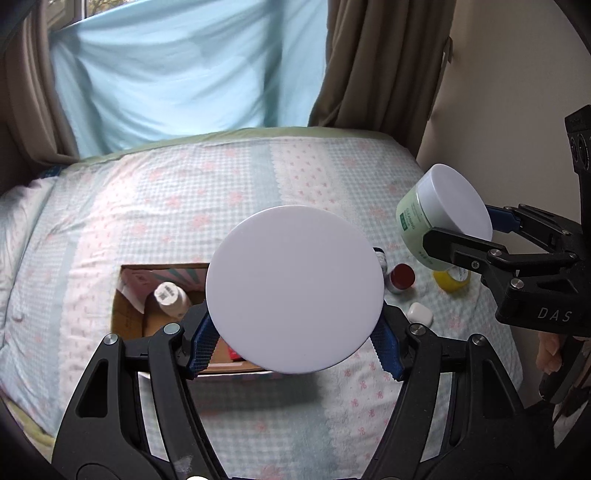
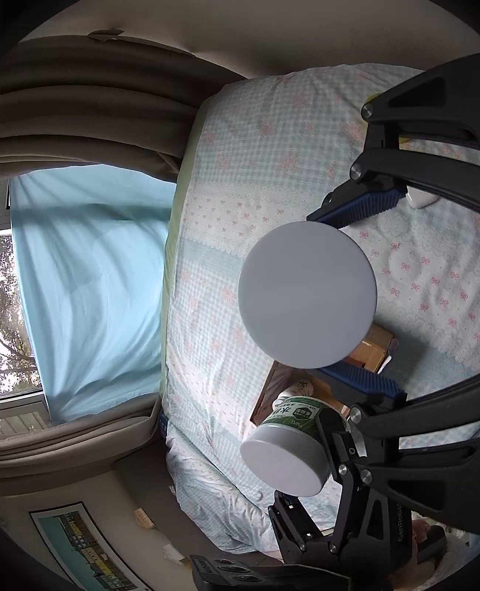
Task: Organize rigid objects
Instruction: 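Lower both jars into the cardboard box and open both grippers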
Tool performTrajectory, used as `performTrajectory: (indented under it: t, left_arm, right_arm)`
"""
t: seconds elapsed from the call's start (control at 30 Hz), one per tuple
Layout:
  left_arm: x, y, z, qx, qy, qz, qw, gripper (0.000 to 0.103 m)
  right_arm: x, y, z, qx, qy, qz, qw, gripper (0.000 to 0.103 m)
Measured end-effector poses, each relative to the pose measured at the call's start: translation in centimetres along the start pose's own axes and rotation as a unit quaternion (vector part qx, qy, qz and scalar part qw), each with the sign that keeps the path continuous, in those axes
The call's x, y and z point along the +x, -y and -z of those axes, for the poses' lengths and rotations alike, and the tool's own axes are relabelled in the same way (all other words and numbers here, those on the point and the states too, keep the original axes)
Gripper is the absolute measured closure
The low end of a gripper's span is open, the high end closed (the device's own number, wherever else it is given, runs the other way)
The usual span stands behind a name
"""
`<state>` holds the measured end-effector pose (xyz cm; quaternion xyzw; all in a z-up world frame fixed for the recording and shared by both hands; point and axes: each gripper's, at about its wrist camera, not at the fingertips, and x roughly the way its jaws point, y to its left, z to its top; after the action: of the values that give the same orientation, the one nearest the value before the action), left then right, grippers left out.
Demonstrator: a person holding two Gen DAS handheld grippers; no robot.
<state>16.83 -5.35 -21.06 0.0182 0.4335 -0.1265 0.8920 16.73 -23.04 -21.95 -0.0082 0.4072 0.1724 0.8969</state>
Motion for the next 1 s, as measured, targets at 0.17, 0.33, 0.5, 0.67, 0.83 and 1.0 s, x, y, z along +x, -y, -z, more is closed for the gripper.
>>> performTrajectory:
  t: [0.17, 0.33, 0.5, 0.67, 0.83, 1.0]
  left_arm:
    - [-2.6, -6.6, -0.8, -0.019, 0.001, -0.013, 0.9997, 0.035]
    - [-2.5, -12.8, -0.9, -0.015, -0.017, -0.017, 0.9996, 0.035]
    - [-0.1, -18.5, -0.3, -0.024, -0.056, -0.017, 0.998, 0.035]
    - [4.9, -23.0, 0.8, -0.029, -0.107, -0.011, 0.9938, 0.035]
    - [10.2, -25.3, 2.0, -0.025, -0.144, 0.005, 0.9892, 0.035]
    - [14.8, -25.2, 3.4, -0.016, -0.173, 0.022, 0.9845, 0.035]
  right_arm:
    - [0.1, -4.5, -2.3, 0.028, 0.002, -0.006, 1.0, 0.037]
    - [2.3, -8.4, -3.6, 0.061, -0.02, 0.01, 0.998, 0.037]
    - [6.0, -11.0, -3.6, 0.112, -0.053, 0.034, 0.992, 0.037]
    - [10.2, -12.4, -2.9, 0.164, -0.089, 0.068, 0.98, 0.037]
    - [14.3, -13.0, -1.8, 0.195, -0.121, 0.103, 0.968, 0.037]
    - [18.1, -12.9, -0.2, 0.199, -0.153, 0.127, 0.96, 0.038]
